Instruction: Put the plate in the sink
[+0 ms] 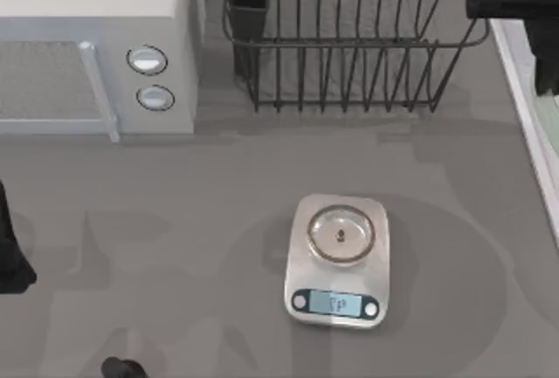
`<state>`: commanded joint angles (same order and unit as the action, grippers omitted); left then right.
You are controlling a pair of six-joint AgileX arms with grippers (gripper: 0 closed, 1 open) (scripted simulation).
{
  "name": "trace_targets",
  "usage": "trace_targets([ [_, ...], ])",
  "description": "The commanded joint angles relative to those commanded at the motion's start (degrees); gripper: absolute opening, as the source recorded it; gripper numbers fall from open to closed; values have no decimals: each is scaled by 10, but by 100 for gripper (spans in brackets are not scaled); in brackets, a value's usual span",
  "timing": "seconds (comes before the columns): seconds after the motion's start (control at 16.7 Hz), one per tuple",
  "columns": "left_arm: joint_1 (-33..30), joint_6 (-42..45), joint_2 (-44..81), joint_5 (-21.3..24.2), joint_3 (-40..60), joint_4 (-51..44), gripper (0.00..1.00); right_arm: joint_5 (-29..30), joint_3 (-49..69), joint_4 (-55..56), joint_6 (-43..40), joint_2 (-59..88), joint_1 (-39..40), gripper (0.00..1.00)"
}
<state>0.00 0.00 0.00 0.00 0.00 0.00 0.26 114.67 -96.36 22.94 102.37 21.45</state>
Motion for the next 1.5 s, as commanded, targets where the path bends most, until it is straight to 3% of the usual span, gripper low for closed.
trace_targets([
  [0.42,0,0,0,0,0,0,100,0,39,-6,-22,42,-20,0],
  [1.08,0,0,0,0,0,0,100,2,459,-42,-224,472,-224,0],
  [1.5,0,0,0,0,0,0,100,3,516,-44,-262,530,-262,0],
])
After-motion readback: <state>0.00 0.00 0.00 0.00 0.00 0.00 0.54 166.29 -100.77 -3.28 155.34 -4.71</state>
